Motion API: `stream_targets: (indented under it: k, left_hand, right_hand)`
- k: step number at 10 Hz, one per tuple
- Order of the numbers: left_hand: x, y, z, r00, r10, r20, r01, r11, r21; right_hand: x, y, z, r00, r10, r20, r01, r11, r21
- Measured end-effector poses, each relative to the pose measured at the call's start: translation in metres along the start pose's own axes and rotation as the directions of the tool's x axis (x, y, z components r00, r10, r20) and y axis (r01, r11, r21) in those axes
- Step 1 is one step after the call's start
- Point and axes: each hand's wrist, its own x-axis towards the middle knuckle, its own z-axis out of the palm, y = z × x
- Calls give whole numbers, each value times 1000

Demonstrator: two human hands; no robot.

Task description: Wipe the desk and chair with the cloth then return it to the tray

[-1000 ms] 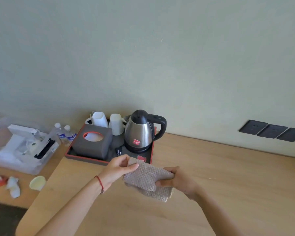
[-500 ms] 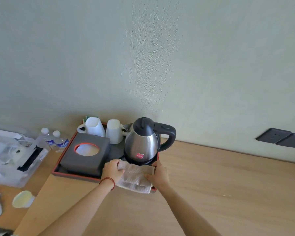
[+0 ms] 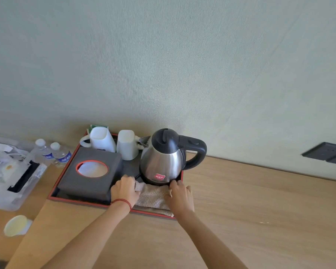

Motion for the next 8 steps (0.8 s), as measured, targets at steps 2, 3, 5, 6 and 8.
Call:
stream_targets:
  k: [2,3,5,6,8]
  left_hand:
    - [-5,-12,6,979,150,-138,-166,980,-111]
    - [-10,-18,10,980,164,-109,-176,979,-105]
    - [-14,-7,-8,990,138,9,-137,989,-60]
    - [-32,-7,-42,994,113,10,-105,953,-285]
    - [-55,54,-188,996,67,-57,-88,710,-699]
  right_hand:
    - [-7,10,3,989,-55,-135,42,994,-101]
    - [-13,6,6,971,-111,-214,82,987,-140]
    - [-19,17,-2,992,-25,-125,44,987,154]
    - [-37,21,-40,992,113,-58,-62,829,555]
    - [-59,18,-189,992,117,-43,-40,629,776]
